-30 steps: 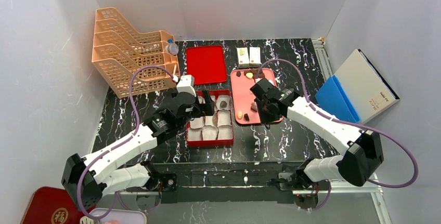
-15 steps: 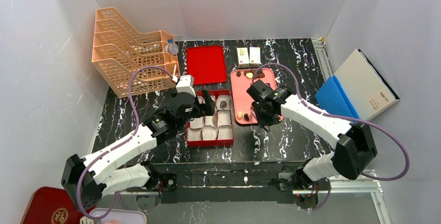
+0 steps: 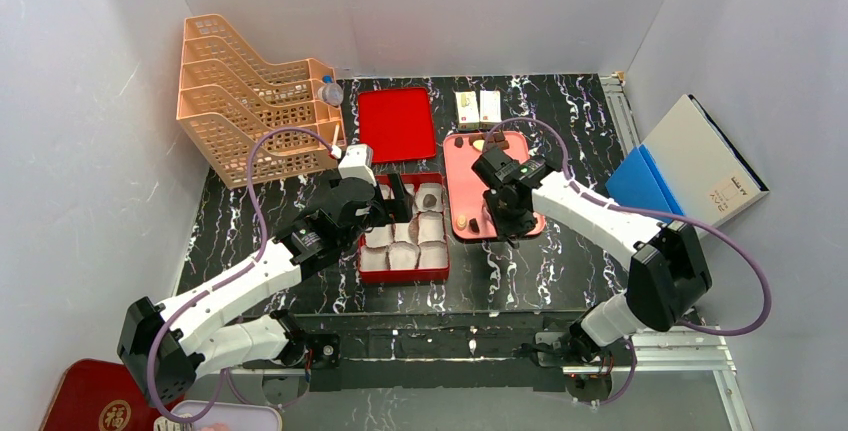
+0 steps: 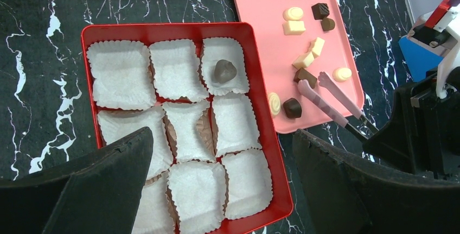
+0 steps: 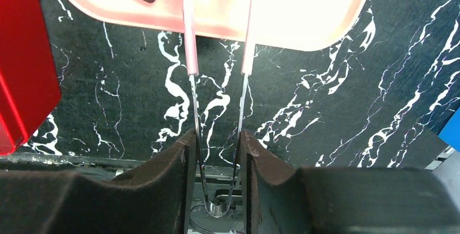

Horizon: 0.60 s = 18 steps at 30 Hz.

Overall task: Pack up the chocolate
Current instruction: Pick up the fake chocolate from the plate.

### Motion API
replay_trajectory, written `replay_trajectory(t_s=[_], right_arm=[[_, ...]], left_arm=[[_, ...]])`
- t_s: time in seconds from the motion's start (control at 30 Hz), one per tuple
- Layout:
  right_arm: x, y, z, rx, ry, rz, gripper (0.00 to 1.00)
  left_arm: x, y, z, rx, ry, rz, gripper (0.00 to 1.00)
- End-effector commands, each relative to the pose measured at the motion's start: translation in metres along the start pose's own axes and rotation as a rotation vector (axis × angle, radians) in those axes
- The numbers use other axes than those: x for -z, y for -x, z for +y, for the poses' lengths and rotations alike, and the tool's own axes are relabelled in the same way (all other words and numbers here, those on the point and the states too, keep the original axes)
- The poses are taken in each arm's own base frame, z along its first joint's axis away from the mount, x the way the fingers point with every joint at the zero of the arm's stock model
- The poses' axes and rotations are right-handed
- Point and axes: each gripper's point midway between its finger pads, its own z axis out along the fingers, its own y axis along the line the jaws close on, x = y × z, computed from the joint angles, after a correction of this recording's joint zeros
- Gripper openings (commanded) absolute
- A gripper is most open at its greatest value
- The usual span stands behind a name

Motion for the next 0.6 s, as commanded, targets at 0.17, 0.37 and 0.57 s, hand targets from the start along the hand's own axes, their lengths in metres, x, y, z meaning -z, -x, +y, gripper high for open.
replay_trajectory(t_s=[0.17,0.37,0.57], right_arm=[[-0.006,0.015,-0.005,0.001,0.006,-0.024,0.36],[-0.01,0.019,0.001,0.012,0.03,-0.02,0.29],[-0.008,0.025,0.005,0.011,0.044,-0.015,0.03]], left_arm=[[0.001,0.004,0.006,-0.018,0.022,-0.029,0.98],[0.002,0.002,0.009,-0.028,0.029,-0.028,0.98],[0.004,0.002,0.013,-0.035,0.04,-0.032,0.98]])
